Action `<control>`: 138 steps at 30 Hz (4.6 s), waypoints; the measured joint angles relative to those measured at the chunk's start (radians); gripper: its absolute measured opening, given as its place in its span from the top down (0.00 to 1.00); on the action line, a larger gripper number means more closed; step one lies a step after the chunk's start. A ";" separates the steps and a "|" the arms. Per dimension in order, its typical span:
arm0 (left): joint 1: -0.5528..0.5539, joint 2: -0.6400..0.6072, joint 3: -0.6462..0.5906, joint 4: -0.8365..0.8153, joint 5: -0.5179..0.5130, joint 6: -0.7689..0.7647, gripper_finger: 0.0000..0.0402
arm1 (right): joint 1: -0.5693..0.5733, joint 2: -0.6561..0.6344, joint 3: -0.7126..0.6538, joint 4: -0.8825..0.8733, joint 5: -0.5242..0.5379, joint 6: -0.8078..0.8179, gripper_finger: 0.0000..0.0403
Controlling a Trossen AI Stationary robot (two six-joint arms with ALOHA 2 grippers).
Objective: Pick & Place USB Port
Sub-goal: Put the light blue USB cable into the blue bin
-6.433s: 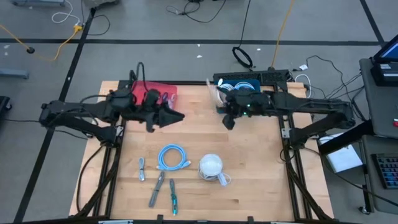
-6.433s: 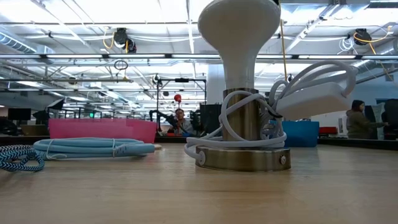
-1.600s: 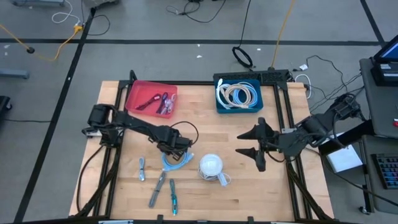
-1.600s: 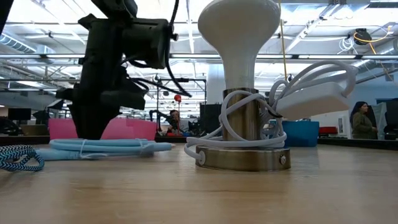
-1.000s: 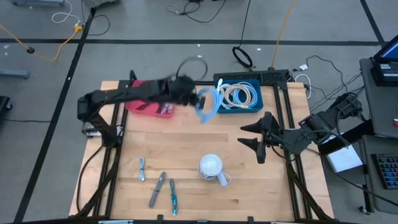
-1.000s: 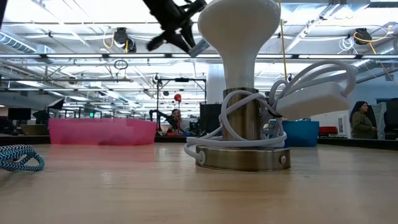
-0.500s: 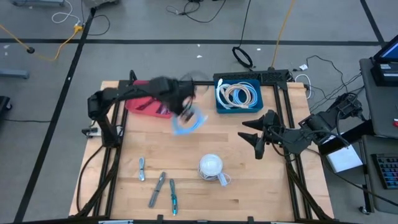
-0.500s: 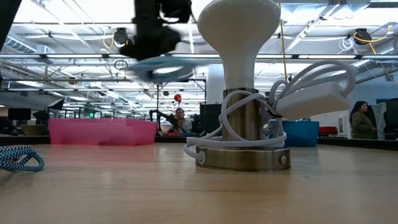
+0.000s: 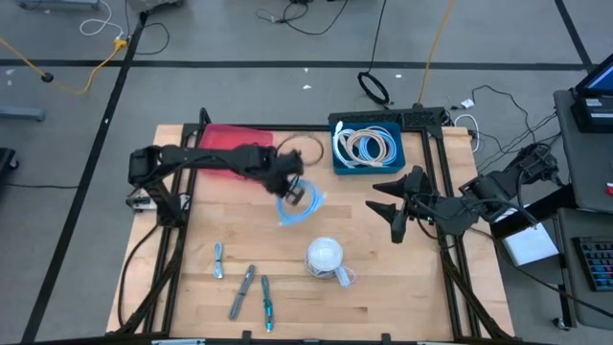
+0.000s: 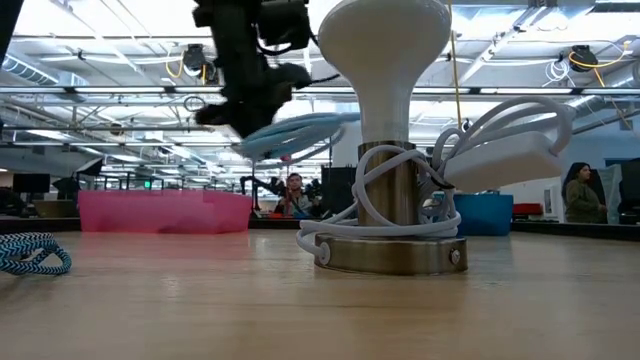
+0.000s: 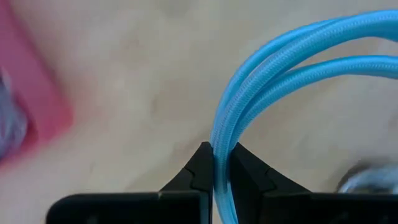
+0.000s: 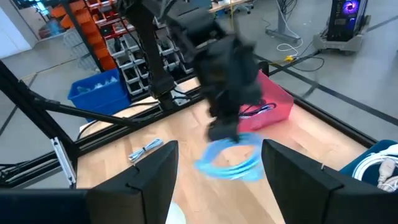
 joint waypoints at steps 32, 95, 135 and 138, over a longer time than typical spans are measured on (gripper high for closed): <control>0.252 0.625 0.980 -0.081 0.055 0.234 0.93 | -0.032 0.042 0.000 -0.370 0.087 0.519 0.46; -0.189 0.280 0.953 -0.687 -0.375 0.210 0.99 | -1.024 0.018 -0.626 0.558 -0.552 0.113 0.92; -0.271 0.280 0.953 -0.684 -0.367 0.135 0.98 | -1.081 0.006 -0.848 0.849 -0.519 -0.038 0.40; -0.278 0.280 0.953 -0.684 -0.366 0.135 0.99 | -1.088 0.006 -0.776 0.732 -0.488 -0.103 0.35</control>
